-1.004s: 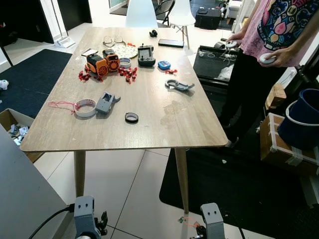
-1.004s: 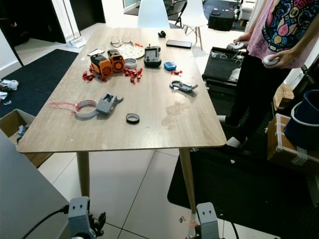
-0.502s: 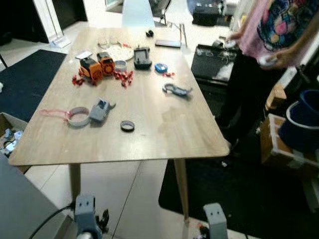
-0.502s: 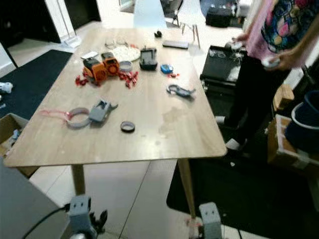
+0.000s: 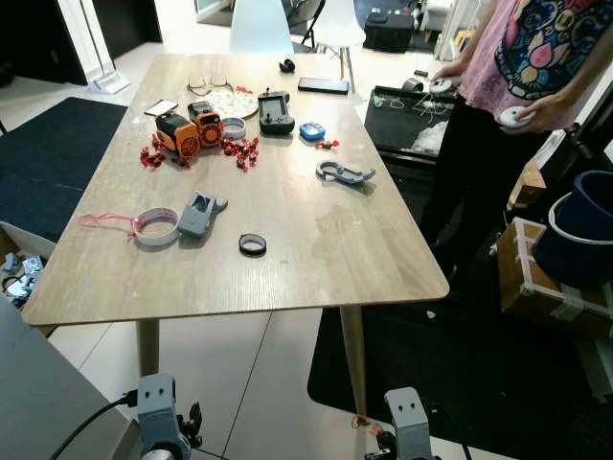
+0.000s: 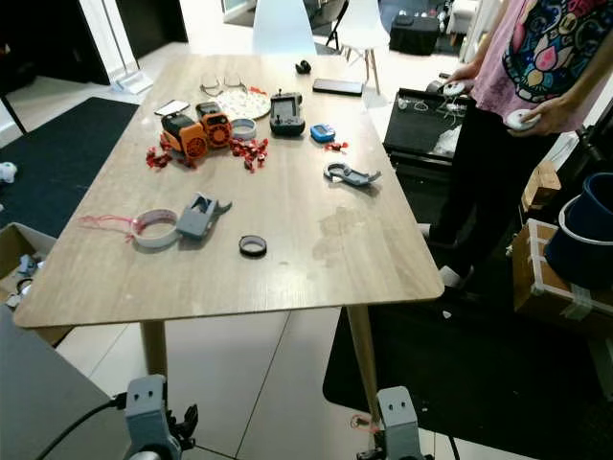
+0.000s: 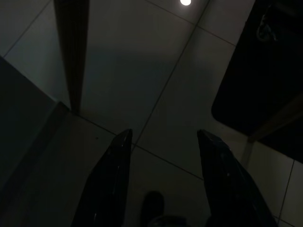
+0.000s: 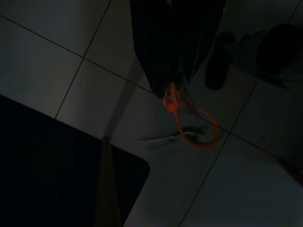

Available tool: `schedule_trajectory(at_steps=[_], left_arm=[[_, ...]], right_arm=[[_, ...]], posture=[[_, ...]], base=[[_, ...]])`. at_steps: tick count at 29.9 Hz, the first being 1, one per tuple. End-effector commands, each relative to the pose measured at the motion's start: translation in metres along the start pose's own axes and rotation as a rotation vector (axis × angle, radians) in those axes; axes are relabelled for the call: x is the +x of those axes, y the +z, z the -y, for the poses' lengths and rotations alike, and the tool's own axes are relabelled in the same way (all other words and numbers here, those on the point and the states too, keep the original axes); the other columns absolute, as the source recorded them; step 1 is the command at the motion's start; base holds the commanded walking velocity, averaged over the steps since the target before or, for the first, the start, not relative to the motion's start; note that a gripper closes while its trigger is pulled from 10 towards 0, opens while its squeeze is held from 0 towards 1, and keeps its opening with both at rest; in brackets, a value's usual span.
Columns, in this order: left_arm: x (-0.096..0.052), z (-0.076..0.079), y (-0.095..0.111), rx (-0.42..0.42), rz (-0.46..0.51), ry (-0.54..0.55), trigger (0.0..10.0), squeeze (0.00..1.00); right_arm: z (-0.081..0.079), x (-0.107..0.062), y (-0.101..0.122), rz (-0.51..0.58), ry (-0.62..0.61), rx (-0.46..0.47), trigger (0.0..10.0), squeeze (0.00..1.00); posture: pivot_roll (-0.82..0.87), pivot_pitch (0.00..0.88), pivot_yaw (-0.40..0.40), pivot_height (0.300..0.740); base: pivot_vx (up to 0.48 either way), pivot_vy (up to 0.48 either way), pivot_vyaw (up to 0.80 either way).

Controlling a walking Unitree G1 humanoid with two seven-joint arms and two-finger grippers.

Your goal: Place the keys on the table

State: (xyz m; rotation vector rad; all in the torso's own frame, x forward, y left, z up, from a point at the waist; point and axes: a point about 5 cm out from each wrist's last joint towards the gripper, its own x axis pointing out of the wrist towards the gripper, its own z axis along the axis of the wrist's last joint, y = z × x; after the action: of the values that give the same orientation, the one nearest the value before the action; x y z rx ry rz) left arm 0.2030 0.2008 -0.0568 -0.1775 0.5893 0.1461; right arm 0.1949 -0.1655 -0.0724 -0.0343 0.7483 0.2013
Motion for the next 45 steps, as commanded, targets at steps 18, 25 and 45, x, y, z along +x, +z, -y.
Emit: schedule_trajectory(at_steps=[18,25,45], left_arm=[[-0.0033,-0.0030,-0.0071,-0.012,-0.023,0.003,10.0,0.00],[-0.0036,-0.0025,-0.0074,-0.016,-0.021,-0.002,10.0,0.00],[-0.0040,-0.0022,-0.0077,-0.009,-0.022,-0.008,10.0,0.00]], right_arm=[[-0.0006,-0.0027,-0.0099,-0.046,0.003,-0.002,10.0,0.00],[-0.0008,-0.0029,-0.0106,-0.048,0.003,-0.003,10.0,0.00],[-0.0020,-0.0026,-0.0102,-0.045,0.006,-0.004,10.0,0.00]], posture=[[0.08,0.079,-0.007,0.740],[0.08,0.079,-0.007,0.740],[0.08,0.079,-0.007,0.740]], base=[[0.000,0.000,0.00],[0.000,0.000,0.00],[-0.276,0.000,0.00]])
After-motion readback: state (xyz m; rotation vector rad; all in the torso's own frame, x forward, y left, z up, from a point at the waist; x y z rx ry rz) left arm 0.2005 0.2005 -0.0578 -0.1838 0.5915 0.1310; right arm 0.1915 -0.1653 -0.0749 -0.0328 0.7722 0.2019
